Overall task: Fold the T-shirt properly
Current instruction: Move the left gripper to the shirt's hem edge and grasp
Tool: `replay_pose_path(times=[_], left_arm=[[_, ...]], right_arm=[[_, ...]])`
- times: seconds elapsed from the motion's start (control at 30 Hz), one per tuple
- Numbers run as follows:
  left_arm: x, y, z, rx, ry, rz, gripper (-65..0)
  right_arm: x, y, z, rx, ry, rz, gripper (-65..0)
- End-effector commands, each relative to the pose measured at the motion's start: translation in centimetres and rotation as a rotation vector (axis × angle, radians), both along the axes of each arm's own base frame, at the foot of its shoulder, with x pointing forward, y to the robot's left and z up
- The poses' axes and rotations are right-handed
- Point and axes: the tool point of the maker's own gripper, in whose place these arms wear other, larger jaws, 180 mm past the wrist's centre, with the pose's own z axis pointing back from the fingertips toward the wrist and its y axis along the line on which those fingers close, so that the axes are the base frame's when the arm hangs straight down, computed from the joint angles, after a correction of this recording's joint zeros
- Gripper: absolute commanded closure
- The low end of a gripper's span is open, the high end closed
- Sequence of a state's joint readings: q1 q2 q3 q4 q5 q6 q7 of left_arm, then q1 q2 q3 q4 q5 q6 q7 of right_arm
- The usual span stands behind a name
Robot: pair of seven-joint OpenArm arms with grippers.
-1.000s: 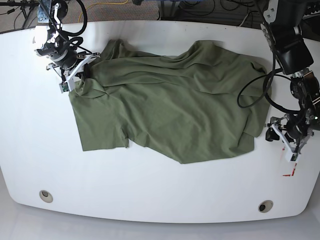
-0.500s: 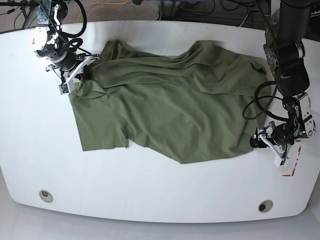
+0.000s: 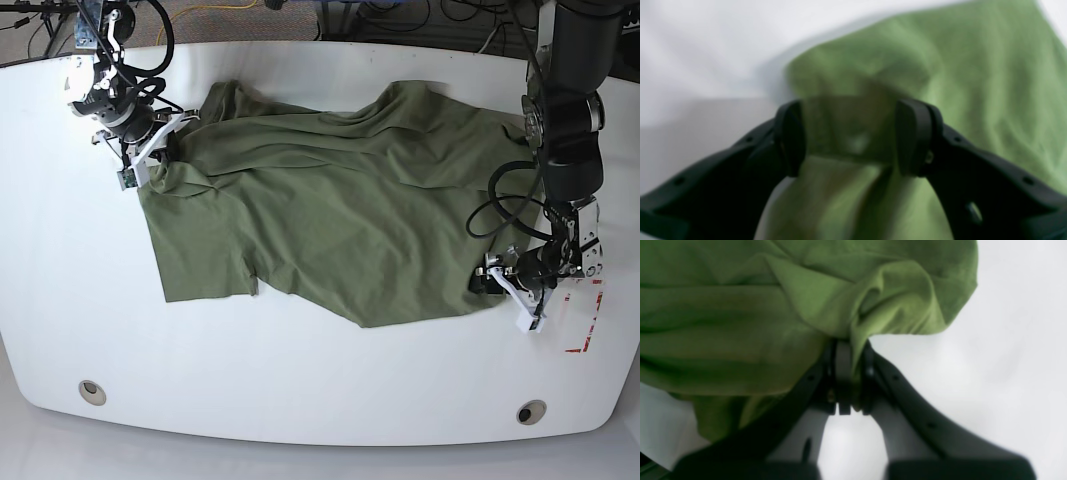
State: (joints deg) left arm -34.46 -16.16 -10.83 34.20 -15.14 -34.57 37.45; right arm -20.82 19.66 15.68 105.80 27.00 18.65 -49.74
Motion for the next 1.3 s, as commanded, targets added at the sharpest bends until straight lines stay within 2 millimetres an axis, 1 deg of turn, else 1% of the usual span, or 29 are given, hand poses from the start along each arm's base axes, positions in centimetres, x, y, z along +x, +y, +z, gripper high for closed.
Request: replay_pose_path(times=[0.0,0.1,0.23,0.43,0.57,0.63,0.8,0.9,0.97,1.0,1.03,1.07,1.1,1.13,1.2,1.23,1.27], left_arm=[[1.7,1.1,1.9,0.023,-0.045,0.037,-37.4],[2.0,1.8,1.7,0.035,-0.041,0.099,-37.4],[2.0,2.3,1.5,0.040,-0.040,0.131,-37.4],[1.6,2.1,0.9,0.034,-0.023,0.130,-37.4],[1.8,0.3,0.6,0.011,-0.021,0.112,-37.4],[1.8,-0.1,0.5,0.008,-0.017,0.105,-37.4],[1.8,-3.4,-0.1,-0.004,-0.009,0.026,-37.1],[1.7,-4.1,-0.2,-0.001,-0.007,0.002,-35.6],[1.7,-4.3,-0.2,-0.003,-0.010,0.001,-30.4],[1.8,-4.2,-0.1,-0.006,-0.012,0.003,-26.1],[1.7,-4.2,-0.2,-0.006,-0.011,0.003,-23.5],[1.8,-4.2,-0.2,-0.006,-0.013,0.005,-17.2],[1.8,-4.2,-0.1,-0.005,-0.014,0.005,-13.6],[1.9,-4.2,-0.1,-0.006,-0.020,0.006,-8.5],[2.1,-4.2,0.2,-0.006,-0.035,0.008,-1.8],[2.2,-4.2,0.3,-0.006,-0.042,0.009,0.0],[2.3,-4.2,0.3,-0.007,-0.046,0.011,0.0]], right_arm=[[0.8,-0.4,1.1,-0.009,-0.044,0.002,-0.8],[0.8,-0.4,1.1,-0.009,-0.044,0.002,-0.8],[0.8,-0.4,1.1,-0.009,-0.044,0.002,-0.8],[0.8,-0.4,1.1,-0.009,-0.044,0.003,-0.8],[0.8,-0.4,1.1,-0.009,-0.044,0.003,-0.8],[0.8,-0.4,1.1,-0.009,-0.044,0.003,-0.8],[0.9,-0.4,1.1,-0.009,-0.046,0.003,-0.8],[1.2,-0.4,1.3,-0.009,-0.053,0.003,-0.8],[1.2,-0.4,1.3,-0.009,-0.055,0.003,-0.8],[1.2,-0.4,1.3,-0.009,-0.055,0.003,-0.8],[1.3,-0.4,1.4,-0.009,-0.056,0.003,-0.8],[1.3,-0.4,1.4,-0.009,-0.056,0.003,-0.8],[1.3,-0.4,1.4,-0.009,-0.056,0.003,-0.8],[1.3,-0.4,1.4,-0.009,-0.056,0.003,-0.8],[1.4,-0.4,1.4,-0.009,-0.058,0.003,-0.8],[1.4,-0.4,1.4,-0.009,-0.058,0.003,-0.8],[1.4,-0.4,1.4,-0.009,-0.058,0.003,-0.8]])
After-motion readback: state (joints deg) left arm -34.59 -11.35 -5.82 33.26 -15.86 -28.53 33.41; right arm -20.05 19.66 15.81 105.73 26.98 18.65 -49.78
